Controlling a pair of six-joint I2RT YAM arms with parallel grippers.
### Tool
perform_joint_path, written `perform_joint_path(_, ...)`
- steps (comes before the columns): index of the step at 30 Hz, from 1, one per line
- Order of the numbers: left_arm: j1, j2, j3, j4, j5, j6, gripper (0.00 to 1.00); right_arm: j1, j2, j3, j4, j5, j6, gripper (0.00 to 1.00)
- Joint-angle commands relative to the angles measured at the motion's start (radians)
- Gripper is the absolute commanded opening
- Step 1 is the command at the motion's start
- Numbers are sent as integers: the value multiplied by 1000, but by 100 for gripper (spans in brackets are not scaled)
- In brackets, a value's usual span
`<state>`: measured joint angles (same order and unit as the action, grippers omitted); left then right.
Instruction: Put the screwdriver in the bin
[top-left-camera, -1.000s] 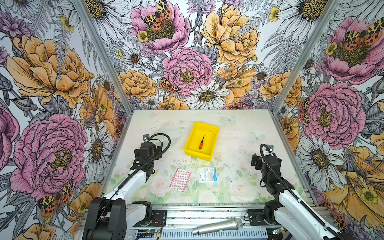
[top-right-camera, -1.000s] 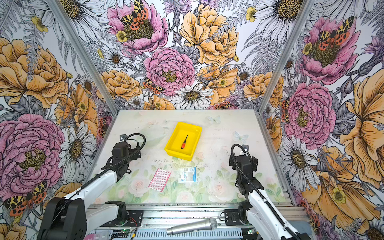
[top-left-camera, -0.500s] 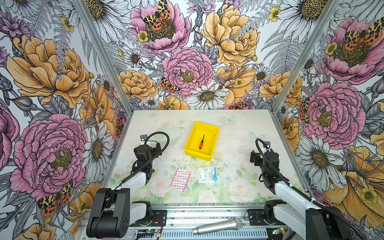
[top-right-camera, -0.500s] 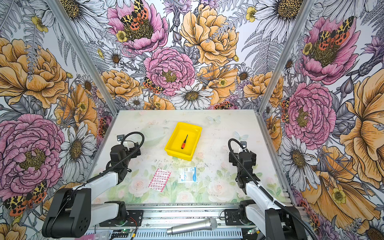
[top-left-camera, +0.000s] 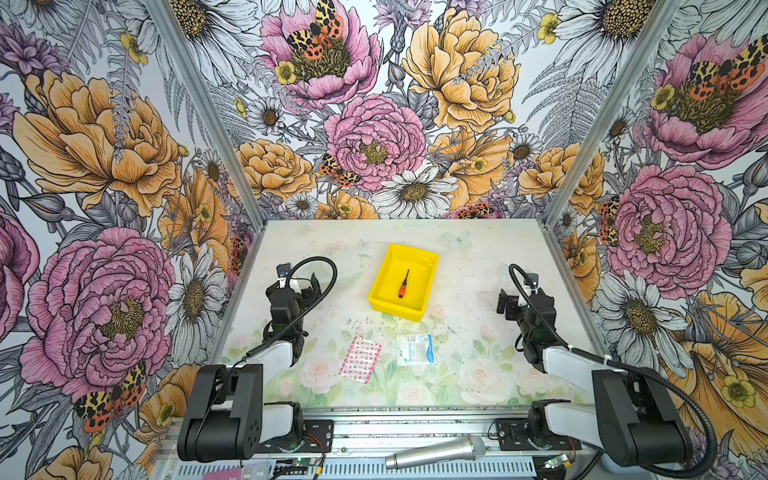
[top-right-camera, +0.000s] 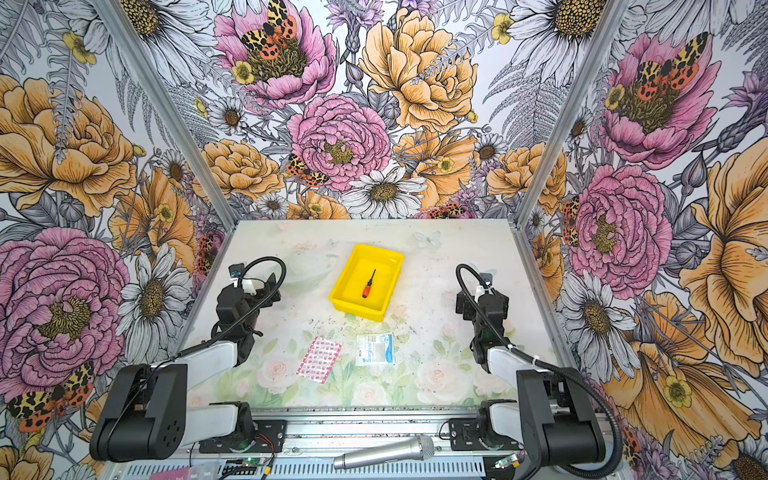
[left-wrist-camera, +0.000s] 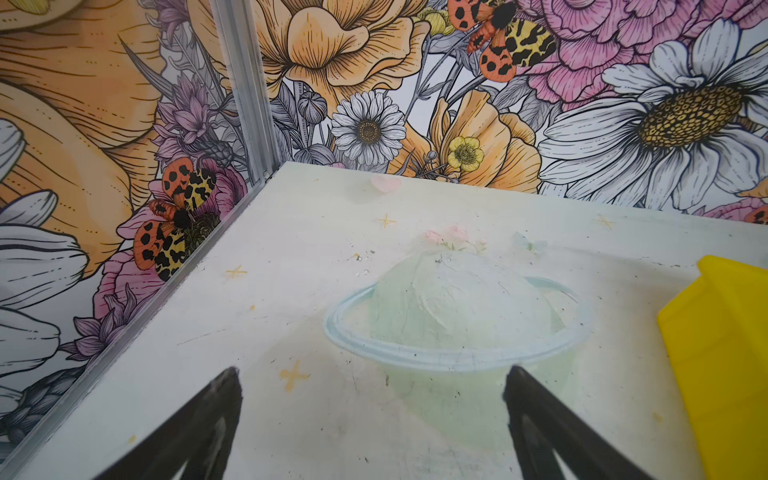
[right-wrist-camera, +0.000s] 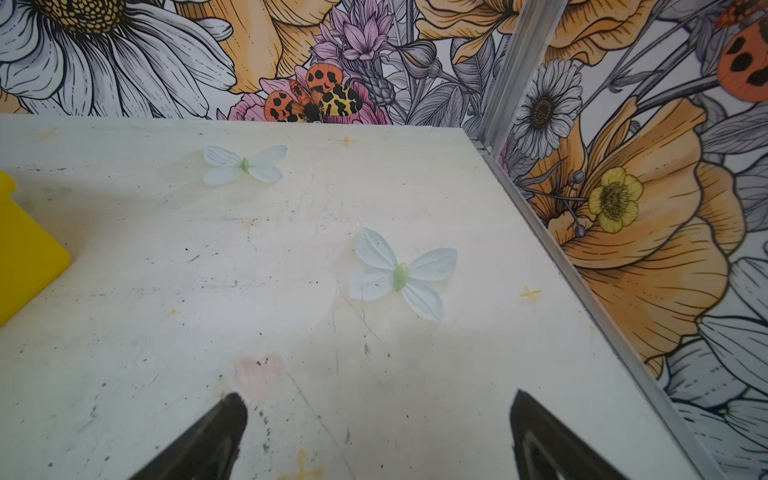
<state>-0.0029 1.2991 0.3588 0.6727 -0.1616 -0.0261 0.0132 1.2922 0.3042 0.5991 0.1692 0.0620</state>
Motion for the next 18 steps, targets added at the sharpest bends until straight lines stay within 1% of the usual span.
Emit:
perform_joint_path(1, 11, 34, -10, 92, 39, 11, 99, -18, 77, 52, 176, -49, 22, 99)
perform_joint_path(4, 13, 91, -26, 192, 45, 19, 99, -22, 162, 59, 252, -48, 20, 99)
perform_joint_path(8, 15, 198, -39, 318, 41, 15, 99, -39, 252, 78, 307, -79, 24, 99)
perform_joint_path(9, 15, 234, -40, 349, 42, 15, 99, -41, 239, 97, 232, -69, 35, 100)
perform_joint_path(10, 15, 258, -36, 382, 40, 18, 99, -41, 249, 87, 272, -73, 30, 100)
perform_joint_path(12, 15, 235, -12, 294, 38, 16, 99, -42, 245, 91, 260, -71, 30, 99)
perform_joint_path(14, 15, 250, -14, 326, 48, 18, 99, -39, 243, 95, 246, -67, 33, 99)
perform_joint_path(15, 15, 241, -9, 298, 37, 14, 99, -40, 249, 92, 267, -67, 29, 100)
perform_joint_path(18, 12, 243, 1, 286, 1, 6, 99, -38, 246, 92, 260, -66, 30, 100)
